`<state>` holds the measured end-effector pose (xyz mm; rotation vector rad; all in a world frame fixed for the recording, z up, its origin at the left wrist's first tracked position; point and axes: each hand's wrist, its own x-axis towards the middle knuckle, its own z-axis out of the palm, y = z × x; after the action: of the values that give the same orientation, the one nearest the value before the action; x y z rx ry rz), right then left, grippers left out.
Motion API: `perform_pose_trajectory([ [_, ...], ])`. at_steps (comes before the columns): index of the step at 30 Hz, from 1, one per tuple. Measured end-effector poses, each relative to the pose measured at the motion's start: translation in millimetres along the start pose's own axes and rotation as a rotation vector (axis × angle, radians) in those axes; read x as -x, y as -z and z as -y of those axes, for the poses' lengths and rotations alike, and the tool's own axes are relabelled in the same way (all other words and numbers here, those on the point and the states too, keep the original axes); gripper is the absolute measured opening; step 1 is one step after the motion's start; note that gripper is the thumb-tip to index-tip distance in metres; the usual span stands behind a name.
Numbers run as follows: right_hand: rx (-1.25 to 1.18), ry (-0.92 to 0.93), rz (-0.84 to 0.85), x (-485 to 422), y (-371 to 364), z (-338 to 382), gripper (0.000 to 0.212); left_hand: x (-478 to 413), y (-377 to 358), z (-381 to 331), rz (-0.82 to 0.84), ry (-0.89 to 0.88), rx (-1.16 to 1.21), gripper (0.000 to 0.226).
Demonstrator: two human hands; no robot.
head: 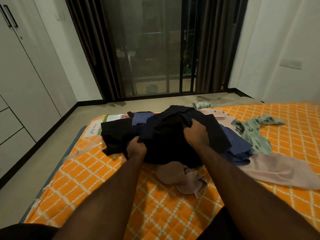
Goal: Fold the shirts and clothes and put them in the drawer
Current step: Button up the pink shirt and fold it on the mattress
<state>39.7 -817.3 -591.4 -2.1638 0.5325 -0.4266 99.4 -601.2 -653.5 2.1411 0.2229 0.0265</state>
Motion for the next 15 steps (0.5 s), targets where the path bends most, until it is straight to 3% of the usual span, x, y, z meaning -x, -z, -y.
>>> perform_pose_trajectory([
  [3,0.048,-0.002,-0.138,5.8,0.0,-5.5,0.057,1.7,-0.1,-25.5,-0.045,0.115,0.426,0.037],
  [5,-0.042,0.084,-0.138,4.8,4.2,-9.0,0.082,-0.3,-2.8,-41.2,-0.013,0.23,0.731,0.04],
  [7,-0.148,0.179,0.045,1.9,6.3,-11.5,0.106,-2.4,-11.2,-55.6,0.074,0.32,0.949,0.041],
  [10,0.015,0.21,0.362,6.3,-4.1,-9.1,0.147,26.6,-11.1,-94.7,0.175,0.235,1.03,0.036],
  [12,0.079,0.147,0.284,10.6,-15.6,-6.4,0.155,45.6,-13.8,-116.4,0.288,0.204,1.043,0.034],
  [15,-0.015,0.028,-0.054,7.3,-32.2,-12.8,0.139,61.8,-20.9,-135.3,0.429,0.112,0.957,0.032],
])
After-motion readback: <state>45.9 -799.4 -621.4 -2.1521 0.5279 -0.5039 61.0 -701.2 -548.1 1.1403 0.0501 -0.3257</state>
